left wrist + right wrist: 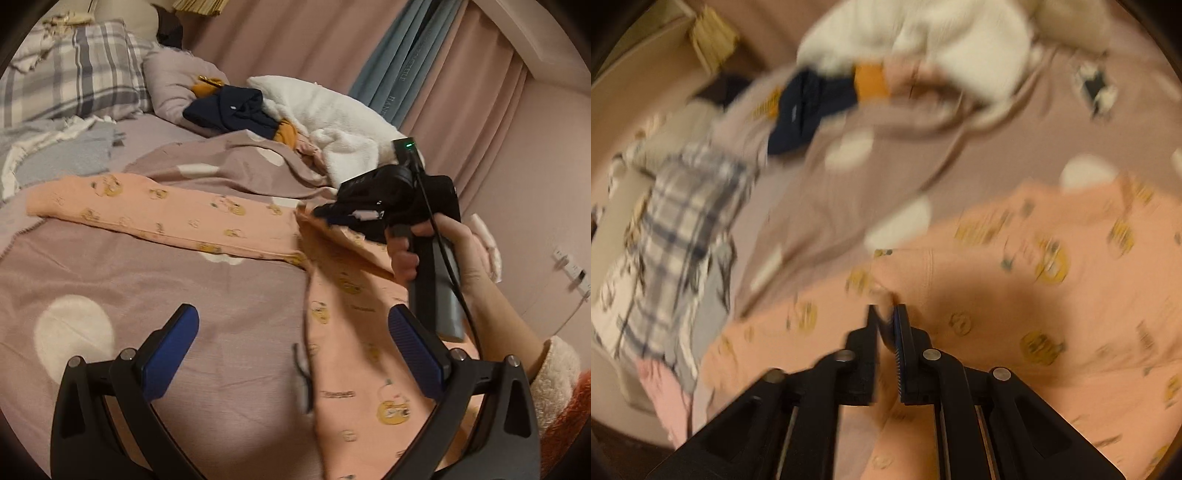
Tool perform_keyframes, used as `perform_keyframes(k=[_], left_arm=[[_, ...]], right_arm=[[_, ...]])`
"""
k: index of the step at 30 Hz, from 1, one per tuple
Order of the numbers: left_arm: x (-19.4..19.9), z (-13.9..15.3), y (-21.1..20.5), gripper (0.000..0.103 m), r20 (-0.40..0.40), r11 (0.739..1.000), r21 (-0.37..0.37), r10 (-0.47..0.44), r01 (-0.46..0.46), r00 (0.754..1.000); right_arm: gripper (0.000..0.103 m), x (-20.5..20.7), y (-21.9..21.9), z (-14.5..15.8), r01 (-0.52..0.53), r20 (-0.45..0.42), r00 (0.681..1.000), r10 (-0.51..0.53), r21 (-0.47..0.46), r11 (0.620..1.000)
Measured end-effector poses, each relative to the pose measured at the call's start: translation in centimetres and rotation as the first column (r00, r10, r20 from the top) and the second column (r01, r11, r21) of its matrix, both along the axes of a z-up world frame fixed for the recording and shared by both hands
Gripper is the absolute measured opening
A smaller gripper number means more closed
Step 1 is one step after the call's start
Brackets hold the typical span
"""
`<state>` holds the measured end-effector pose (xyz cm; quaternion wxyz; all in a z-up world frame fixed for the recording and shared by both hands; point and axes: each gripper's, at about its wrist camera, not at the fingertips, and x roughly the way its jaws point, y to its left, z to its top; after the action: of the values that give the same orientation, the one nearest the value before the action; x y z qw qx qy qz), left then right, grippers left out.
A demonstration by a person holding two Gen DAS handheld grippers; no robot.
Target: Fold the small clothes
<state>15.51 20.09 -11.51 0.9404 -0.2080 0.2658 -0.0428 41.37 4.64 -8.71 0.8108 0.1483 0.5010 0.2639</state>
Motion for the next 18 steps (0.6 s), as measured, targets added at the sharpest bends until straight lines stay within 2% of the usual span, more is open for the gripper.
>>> perform_keyframes(k=[3, 5, 7, 9, 11, 13, 15, 18], left_arm=[[-0.2, -0.3, 0.4, 0.102, -0.012, 1.0, 0.012, 0.011, -0.011, 1.0], [-0.3, -0.4, 0.8, 0.102, -0.022, 1.0, 0.005, 0.014, -0.013, 1.0], [-0.5, -0.5, 1.2, 0.102, -0.024, 1.0, 0.009, 0.024, -0.024, 0.999], [-0.9, -0.3, 1.4, 0.102, -0.022, 0.999, 0.028, 0.043, -0.042, 0.999], [-1.4, -0.1, 1.5, 0.102, 0.0, 0.998, 0.033, 0.055, -0.055, 0.998], [-1.6, -0.3, 1.8, 0.102, 0.01, 0.998, 0.006, 0.065, -0.065, 0.998], [-1.7, -0.9, 2.5, 0.102, -0.005, 0.995, -0.061, 0.083, -0.083, 0.997], [-2.6, -1.7, 3.8, 0.103, -0.026, 0.974, -0.215, 0.069, -0.073, 0.997]], right_arm=[[0.027, -1.0, 1.7, -0.8, -0.115, -0.049, 0.992, 0.116, 0.013, 0.993], [0.036, -1.7, 1.6, -0.1, -0.108, -0.03, 0.994, 0.109, 0.025, 0.994], [0.046, -2.5, 0.7, 1.1, -0.099, -0.021, 0.995, 0.101, 0.089, 0.991], [0.068, -3.9, -1.0, 2.5, -0.073, -0.011, 0.997, 0.075, 0.127, 0.989], [0.083, -6.0, -2.9, 4.0, -0.054, 0.035, 0.998, 0.049, 0.151, 0.987], [0.086, -9.3, -5.0, 5.3, -0.057, 0.137, 0.99, 0.037, 0.141, 0.988], [0.096, -12.7, -7.1, 6.0, -0.047, 0.248, 0.968, 0.028, 0.072, 0.996], [0.102, -17.3, -9.5, 5.7, 0.065, 0.381, 0.924, -0.03, -0.08, 0.995]])
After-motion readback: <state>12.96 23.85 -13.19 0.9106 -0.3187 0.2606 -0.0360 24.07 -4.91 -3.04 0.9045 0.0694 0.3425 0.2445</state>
